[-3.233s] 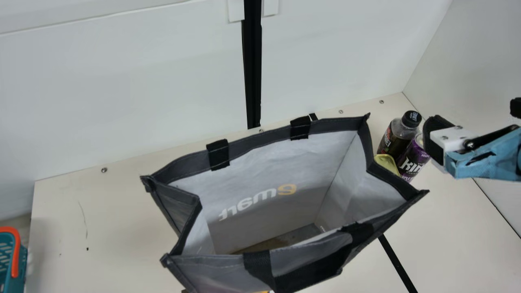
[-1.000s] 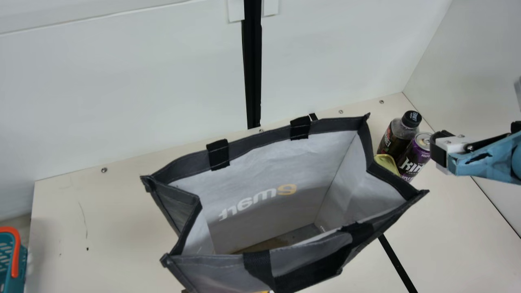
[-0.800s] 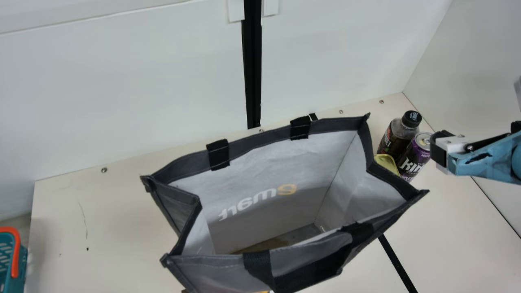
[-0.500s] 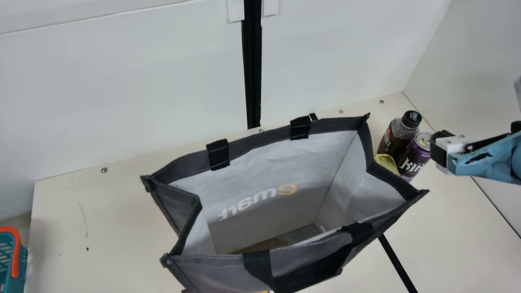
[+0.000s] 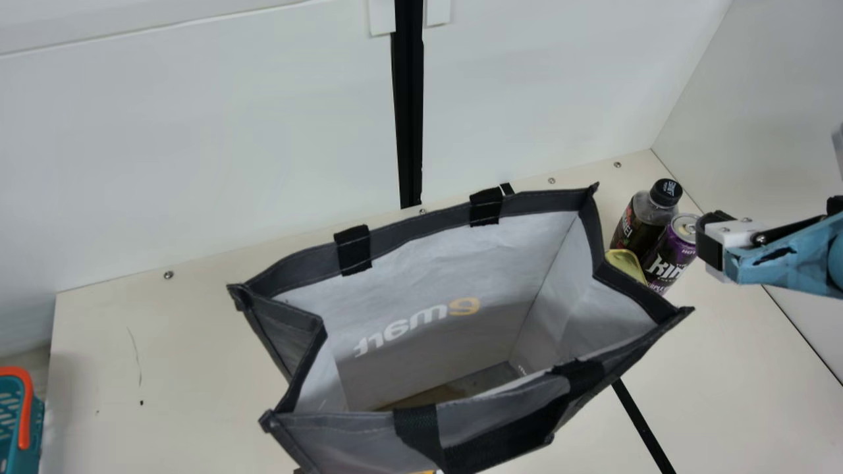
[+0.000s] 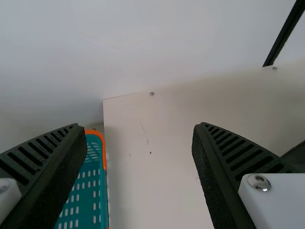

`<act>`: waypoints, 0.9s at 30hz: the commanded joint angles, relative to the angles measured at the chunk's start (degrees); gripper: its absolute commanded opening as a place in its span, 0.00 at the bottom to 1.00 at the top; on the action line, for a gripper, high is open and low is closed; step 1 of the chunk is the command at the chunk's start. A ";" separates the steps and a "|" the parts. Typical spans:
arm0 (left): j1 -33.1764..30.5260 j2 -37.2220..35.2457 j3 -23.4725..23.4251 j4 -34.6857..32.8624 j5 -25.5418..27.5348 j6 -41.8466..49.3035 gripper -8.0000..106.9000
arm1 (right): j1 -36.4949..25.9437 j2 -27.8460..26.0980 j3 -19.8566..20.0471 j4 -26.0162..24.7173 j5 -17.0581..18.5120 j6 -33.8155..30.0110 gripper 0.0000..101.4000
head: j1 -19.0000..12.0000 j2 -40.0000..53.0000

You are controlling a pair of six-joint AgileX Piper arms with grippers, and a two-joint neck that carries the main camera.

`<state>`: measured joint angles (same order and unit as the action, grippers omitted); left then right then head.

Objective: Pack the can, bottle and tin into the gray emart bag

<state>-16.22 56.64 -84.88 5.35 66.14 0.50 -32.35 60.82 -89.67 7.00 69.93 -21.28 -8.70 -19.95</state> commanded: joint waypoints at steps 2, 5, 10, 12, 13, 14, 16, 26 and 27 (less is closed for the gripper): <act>-1.88 1.04 -1.25 0.90 -0.14 -0.39 0.85 | 0.00 0.00 0.00 0.00 0.00 0.00 0.90 | -1.30 -0.05; -3.84 2.15 -2.71 1.72 -0.15 -0.76 0.85 | 0.00 0.00 0.00 0.00 0.00 0.00 0.90 | -1.30 -0.05; -7.23 3.93 -5.18 3.07 -0.07 -1.35 0.85 | 0.00 0.00 0.00 0.00 0.00 0.00 0.90 | -1.30 -0.05; -8.53 4.58 -6.14 3.47 -0.01 -1.52 0.85 | 0.00 0.00 0.00 0.00 0.00 0.00 0.90 | -1.30 -0.05; -9.21 4.92 -6.63 3.68 0.04 -1.64 0.85 | 0.00 0.00 0.00 0.00 0.00 0.00 0.90 | -1.30 -0.05; -9.81 5.24 -7.11 3.78 0.09 -1.67 0.85 | 0.00 0.00 0.00 0.00 0.00 0.00 0.90 | -1.30 -0.05; -10.99 5.84 -8.04 4.04 0.22 -1.75 0.85 | 0.00 0.00 0.00 0.00 0.00 0.00 0.90 | -1.30 -0.05; -16.11 8.38 -11.99 5.42 0.62 -1.80 0.85 | 0.00 0.00 0.00 0.00 0.00 0.00 0.90 | -1.30 -0.05; -16.58 8.61 -12.33 5.58 0.65 -1.83 0.85 | 0.00 0.00 0.00 0.00 0.00 0.00 0.90 | -1.30 -0.05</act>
<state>-32.31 65.13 -96.91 10.83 66.79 -1.34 -32.35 60.82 -89.67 7.00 69.93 -21.28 -8.70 -19.86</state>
